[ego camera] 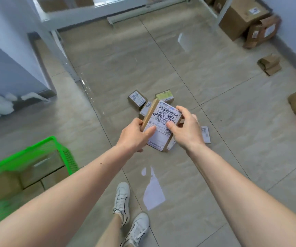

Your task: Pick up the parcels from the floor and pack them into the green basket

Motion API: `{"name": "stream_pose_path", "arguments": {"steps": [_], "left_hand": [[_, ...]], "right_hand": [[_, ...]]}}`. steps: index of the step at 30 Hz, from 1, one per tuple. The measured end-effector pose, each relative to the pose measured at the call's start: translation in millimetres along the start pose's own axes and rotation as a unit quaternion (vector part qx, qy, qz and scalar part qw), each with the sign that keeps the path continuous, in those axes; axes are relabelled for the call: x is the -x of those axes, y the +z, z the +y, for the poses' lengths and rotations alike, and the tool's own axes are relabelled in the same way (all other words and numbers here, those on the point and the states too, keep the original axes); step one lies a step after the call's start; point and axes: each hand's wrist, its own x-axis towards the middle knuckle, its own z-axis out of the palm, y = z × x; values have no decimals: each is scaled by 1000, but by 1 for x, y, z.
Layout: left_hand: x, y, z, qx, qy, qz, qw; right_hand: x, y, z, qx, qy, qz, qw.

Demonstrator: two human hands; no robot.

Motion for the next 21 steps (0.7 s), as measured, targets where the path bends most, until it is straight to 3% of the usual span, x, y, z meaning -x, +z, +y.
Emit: {"name": "stream_pose_path", "arguments": {"steps": [5,13,21], "left_hand": [[38,-67,-56,117,-49,71,989],[83,-182,-159,277,-102,197,935],[122,-281,-289,354,-140,242,892]], "right_hand": [[37,67,-60,6,-79,-79,994],[107,197,-144,34,-143,-200,969],[190,349,-181,60,-138,-288,946]]}}
